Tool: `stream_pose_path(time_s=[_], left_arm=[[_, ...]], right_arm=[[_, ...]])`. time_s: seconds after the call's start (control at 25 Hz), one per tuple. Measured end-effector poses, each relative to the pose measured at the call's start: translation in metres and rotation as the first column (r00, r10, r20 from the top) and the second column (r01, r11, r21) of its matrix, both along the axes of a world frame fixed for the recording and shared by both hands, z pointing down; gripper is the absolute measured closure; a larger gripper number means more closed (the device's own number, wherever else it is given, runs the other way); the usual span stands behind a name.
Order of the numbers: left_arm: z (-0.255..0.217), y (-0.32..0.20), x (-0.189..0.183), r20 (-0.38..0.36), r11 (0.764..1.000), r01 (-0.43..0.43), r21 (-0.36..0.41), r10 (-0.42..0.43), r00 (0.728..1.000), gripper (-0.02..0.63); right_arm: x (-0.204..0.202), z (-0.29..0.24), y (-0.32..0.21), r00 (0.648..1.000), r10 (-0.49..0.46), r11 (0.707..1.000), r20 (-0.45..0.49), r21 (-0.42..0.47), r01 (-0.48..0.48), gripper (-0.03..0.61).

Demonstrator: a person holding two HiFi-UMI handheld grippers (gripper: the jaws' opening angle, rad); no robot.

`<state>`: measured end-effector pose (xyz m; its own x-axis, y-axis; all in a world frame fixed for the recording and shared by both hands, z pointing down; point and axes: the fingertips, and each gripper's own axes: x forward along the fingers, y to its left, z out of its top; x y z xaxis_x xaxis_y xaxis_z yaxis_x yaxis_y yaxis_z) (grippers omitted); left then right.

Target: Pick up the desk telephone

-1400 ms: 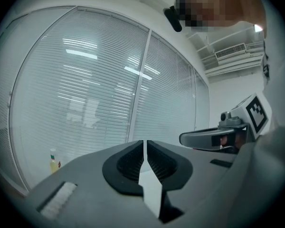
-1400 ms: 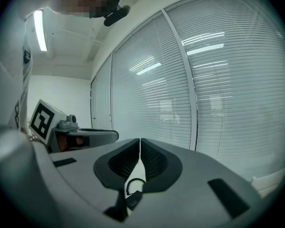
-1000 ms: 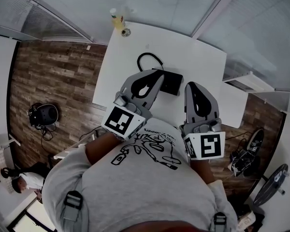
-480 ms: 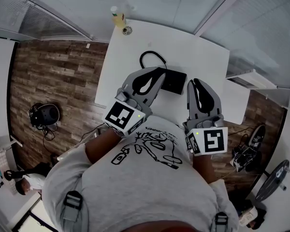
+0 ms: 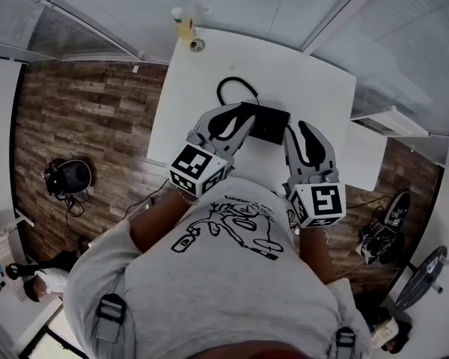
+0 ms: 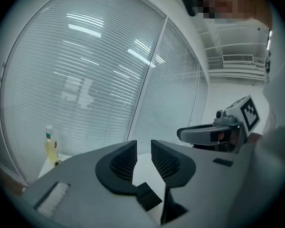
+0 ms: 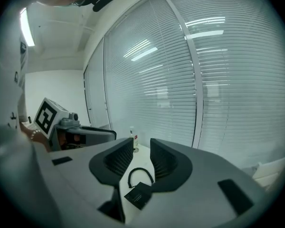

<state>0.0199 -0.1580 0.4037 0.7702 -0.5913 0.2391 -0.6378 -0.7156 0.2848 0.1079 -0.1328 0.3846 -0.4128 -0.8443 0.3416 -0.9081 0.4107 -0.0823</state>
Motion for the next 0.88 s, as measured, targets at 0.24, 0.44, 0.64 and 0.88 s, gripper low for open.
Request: stream_pose_path(time_s=[0.24, 0.44, 0.64, 0.88], left_arm=[[0.05, -0.002, -0.001, 0.02, 0.995, -0.006, -0.101, 0.008, 1.0, 0.523], [0.092, -0.002, -0.002, 0.043, 0.982, -0.01, -0.19, 0.019, 0.999, 0.514], [0.135, 0.0, -0.002, 0.045, 0.962, -0.027, -0.272, 0.041, 0.998, 0.512], [0.189, 0.002, -0.006, 0.102, 0.941, -0.014, -0.339, 0.052, 0.993, 0.512]], right_arm=[[0.009, 0.051, -0.002, 1.0, 0.008, 0.995, -0.016, -0.097, -0.009, 0.469], [0.015, 0.087, -0.001, 1.0, 0.007, 0.984, -0.019, -0.18, -0.011, 0.449], [0.02, 0.12, 0.001, 1.0, 0.012, 0.965, 0.01, -0.262, -0.009, 0.436], [0.03, 0.176, 0.005, 0.999, 0.034, 0.926, 0.018, -0.376, -0.024, 0.419]])
